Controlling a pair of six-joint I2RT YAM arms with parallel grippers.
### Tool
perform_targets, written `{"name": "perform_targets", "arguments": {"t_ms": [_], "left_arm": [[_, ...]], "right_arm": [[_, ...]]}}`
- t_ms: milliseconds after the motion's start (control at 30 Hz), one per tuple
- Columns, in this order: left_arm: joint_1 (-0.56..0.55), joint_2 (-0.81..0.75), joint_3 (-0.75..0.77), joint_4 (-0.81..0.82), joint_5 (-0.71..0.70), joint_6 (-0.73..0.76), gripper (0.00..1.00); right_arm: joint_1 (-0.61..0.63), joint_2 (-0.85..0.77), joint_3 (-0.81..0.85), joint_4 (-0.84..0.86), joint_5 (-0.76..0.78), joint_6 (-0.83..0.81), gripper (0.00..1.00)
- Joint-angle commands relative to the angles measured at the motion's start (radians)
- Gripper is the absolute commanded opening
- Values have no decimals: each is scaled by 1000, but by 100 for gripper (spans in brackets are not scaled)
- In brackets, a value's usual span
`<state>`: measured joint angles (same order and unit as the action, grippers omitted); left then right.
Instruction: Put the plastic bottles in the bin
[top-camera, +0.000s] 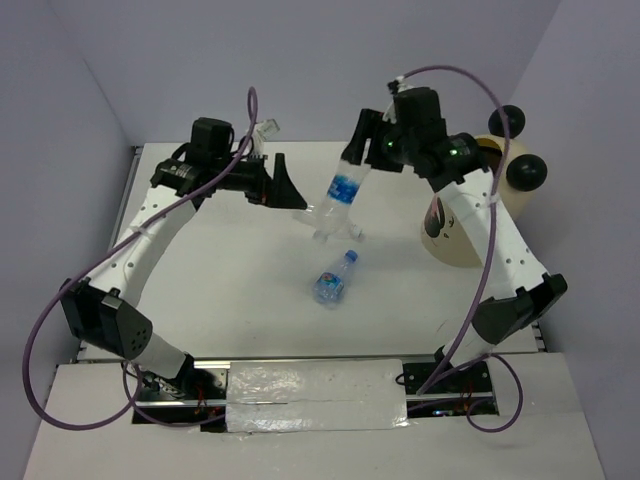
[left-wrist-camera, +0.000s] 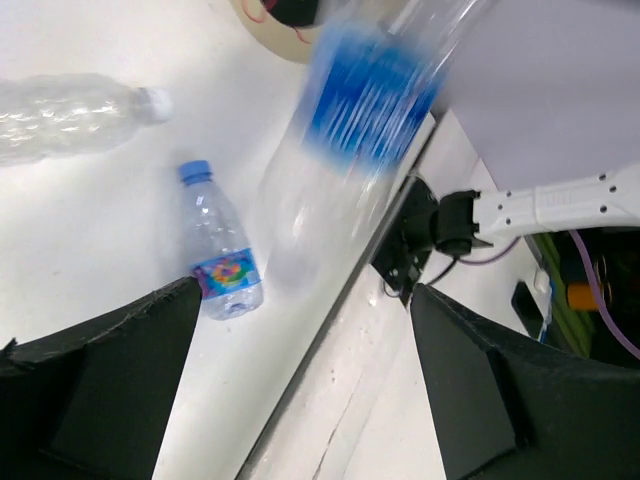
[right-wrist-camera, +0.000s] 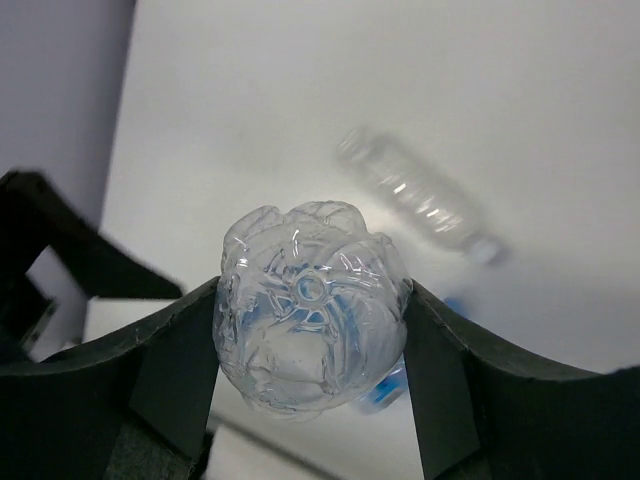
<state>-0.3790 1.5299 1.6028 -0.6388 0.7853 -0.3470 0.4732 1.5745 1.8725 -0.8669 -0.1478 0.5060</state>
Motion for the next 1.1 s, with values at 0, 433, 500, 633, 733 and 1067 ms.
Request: {"name": "perform_targets", "arguments": {"t_ms": [0,433,500,633,733,1067], "left_arm": [[84,-79,-47,19,61,-19,99],[180,-34,-182,168,95,-168,99],[180,-31,-191,188,101,-182,99],[180,-27,-207,217,111,-199,99],[181,-22,-201,200,109,-190,99],[181,-30,-216,169,97,-155,99]], "right_arm": [[-31,-24,170,-119,379,-145,53],[-21,-306,-136,735,1027,-943,58],[-19,-343,-232,859,1021,-1095,58],[-21,-326,-266,977,1008,-1187,58],[-22,-311,-288,1005,1015,-1213,59],[-68,-398,-510,968,1018,-1130,61]]}}
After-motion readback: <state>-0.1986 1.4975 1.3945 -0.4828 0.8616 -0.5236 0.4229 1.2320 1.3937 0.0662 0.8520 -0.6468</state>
